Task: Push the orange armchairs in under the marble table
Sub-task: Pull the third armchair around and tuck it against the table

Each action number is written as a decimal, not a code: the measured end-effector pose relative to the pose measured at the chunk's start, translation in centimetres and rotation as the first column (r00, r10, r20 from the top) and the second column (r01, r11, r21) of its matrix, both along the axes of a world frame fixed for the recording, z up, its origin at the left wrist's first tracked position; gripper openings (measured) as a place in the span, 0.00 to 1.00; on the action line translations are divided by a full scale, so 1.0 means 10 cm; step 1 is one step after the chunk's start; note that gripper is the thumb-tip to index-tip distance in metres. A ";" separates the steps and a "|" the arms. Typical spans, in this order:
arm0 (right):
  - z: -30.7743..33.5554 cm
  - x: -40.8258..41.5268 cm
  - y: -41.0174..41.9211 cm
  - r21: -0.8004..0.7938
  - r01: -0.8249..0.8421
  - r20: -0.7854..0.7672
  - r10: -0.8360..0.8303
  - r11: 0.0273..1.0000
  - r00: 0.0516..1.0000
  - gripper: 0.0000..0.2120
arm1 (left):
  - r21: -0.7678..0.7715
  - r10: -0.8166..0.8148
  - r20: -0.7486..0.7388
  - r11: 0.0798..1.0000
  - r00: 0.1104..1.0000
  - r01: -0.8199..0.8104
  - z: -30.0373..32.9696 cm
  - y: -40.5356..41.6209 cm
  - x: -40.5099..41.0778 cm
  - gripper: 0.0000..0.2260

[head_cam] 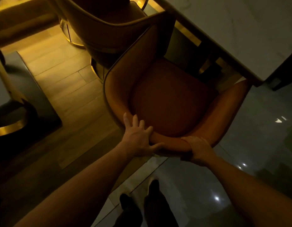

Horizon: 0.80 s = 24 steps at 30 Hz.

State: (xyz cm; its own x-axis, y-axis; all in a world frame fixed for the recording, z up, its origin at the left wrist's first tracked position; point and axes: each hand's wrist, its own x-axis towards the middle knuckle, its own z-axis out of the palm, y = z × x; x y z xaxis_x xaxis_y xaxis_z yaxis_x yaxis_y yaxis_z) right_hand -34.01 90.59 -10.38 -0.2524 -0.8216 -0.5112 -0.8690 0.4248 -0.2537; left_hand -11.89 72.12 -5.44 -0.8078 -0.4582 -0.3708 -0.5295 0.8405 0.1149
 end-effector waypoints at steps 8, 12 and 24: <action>-0.14 -0.05 0.04 -0.083 0.007 0.019 -0.005 0.997 1.000 0.43 | 0.010 -0.052 0.027 0.999 0.998 0.052 -0.06 0.21 -0.42 0.37; -0.21 -0.11 0.06 -0.127 -0.038 0.030 0.042 0.991 0.999 0.39 | -0.077 0.004 0.005 0.997 1.000 -0.004 -0.10 0.39 -0.44 0.39; -0.26 -0.75 0.21 -0.259 -0.291 0.136 0.333 0.921 0.933 0.44 | -0.141 0.002 0.002 0.990 1.000 -0.002 -0.22 0.48 -0.55 0.39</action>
